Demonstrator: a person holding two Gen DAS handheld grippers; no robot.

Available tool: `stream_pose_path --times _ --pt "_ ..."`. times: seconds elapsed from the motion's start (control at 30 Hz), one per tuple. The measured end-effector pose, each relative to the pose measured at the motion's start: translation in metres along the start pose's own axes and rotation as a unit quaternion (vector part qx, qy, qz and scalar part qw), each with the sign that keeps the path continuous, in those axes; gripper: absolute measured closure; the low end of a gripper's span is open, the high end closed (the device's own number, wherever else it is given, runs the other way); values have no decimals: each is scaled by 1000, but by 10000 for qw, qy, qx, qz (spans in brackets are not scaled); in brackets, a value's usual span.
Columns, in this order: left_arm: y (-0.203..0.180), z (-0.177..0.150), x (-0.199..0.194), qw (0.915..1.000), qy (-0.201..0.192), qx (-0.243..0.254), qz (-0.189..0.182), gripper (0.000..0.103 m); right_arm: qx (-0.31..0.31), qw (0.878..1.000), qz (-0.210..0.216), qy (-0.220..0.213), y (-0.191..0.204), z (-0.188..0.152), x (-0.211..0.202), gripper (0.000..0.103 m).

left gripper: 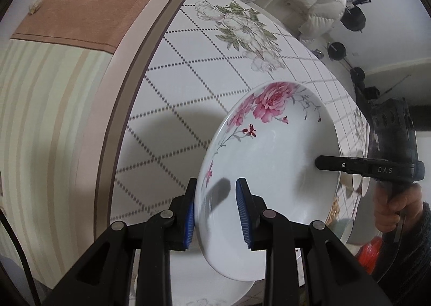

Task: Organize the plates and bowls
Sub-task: 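Carry the pink-flower plate with both tools onto the plain white plate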

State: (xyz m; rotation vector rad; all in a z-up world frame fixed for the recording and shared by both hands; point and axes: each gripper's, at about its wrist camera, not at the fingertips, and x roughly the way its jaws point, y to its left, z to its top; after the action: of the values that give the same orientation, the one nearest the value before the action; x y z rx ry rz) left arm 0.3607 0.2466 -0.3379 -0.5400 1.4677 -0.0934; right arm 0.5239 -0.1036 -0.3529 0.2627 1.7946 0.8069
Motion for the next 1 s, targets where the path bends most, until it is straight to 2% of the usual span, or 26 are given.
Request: stream_pose_path --times 0.3,0.6,0.8,1.0 --pt "6 -59 -13 9995 148 288 -24 78 178 9997 39 -148 16 -73 16 89" --pt "30 -118 -16 9990 312 305 43 78 361 9992 149 -68 23 -144 58 89" --pt "53 -141 -8 9986 466 191 135 78 432 9989 178 95 30 -167 95 89" --pt "70 -150 6 9983 558 33 175 78 490 9984 116 262 32 -172 123 89"
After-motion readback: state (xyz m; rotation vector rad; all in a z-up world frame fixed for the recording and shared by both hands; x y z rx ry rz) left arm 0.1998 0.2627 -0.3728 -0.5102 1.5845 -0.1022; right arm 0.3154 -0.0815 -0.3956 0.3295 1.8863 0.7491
